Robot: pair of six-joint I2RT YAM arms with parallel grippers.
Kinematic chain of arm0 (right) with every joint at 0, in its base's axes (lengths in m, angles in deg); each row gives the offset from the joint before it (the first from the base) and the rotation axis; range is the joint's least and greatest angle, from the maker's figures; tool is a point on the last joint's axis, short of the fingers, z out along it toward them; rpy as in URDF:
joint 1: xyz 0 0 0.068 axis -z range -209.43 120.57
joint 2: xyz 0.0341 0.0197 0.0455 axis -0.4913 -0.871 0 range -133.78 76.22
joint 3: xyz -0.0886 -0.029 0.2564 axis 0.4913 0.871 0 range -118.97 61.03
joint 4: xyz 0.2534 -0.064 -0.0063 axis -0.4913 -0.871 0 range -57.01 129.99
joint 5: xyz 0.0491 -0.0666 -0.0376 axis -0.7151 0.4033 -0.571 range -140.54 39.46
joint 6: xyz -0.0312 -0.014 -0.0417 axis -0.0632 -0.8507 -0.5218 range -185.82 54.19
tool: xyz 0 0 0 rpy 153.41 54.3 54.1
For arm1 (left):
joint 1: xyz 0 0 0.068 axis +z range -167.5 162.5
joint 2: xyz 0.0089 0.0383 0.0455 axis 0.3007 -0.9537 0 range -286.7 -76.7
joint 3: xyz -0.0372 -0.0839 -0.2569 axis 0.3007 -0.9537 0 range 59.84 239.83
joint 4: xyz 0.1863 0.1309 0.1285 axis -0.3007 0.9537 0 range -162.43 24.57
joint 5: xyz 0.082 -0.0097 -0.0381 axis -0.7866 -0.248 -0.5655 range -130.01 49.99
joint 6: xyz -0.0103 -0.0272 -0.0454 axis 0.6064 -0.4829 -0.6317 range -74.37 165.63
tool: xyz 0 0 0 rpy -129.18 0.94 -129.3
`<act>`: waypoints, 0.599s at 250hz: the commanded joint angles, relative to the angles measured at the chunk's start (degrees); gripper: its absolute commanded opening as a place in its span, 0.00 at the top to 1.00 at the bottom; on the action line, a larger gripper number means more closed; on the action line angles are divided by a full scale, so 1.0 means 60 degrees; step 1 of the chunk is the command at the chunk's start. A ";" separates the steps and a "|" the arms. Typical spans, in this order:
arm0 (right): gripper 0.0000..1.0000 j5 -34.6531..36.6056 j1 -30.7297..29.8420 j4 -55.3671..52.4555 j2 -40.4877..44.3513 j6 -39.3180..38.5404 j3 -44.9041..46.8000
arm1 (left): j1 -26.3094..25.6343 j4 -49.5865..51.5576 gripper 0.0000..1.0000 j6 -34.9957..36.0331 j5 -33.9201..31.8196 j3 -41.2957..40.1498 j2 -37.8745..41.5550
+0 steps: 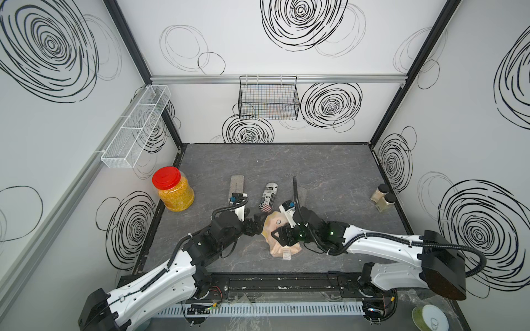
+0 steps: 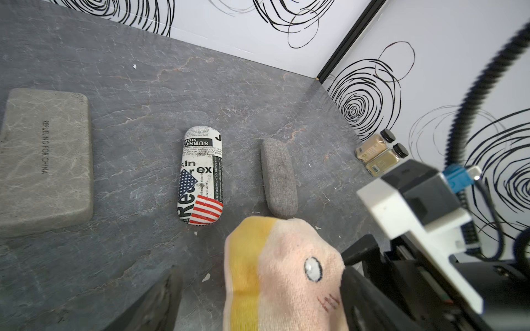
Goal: Wipe the eyeglass case
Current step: Place the cleaning item at the center of the board.
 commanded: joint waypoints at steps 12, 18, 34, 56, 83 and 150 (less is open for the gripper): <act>0.15 -0.0254 0.0230 -0.0940 0.1031 -0.0254 -0.0289 | 0.0047 -0.0824 0.19 -0.0356 0.0793 -0.0537 0.0059; 0.13 -0.0284 0.0268 -0.1070 0.1157 -0.0278 -0.0275 | 0.0047 -0.0941 0.21 -0.0408 0.0915 -0.0599 0.0060; 0.13 -0.0402 0.0334 -0.1340 0.1445 -0.0388 -0.0202 | 0.0020 -0.1296 0.25 -0.0500 0.1246 -0.0788 0.0029; 0.13 -0.0485 0.0349 -0.1420 0.1696 -0.0546 0.0026 | -0.0095 -0.2005 0.28 -0.0714 0.1771 -0.1098 -0.0080; 0.15 -0.0112 0.0350 -0.1735 0.1990 -0.0458 0.0125 | -0.0353 -0.2550 0.28 -0.0960 0.2006 -0.1367 -0.0303; 0.12 0.2429 0.0629 -0.2324 0.3354 -0.1030 0.0544 | -0.0602 -0.1653 0.03 -0.0901 0.0277 -0.1383 0.0218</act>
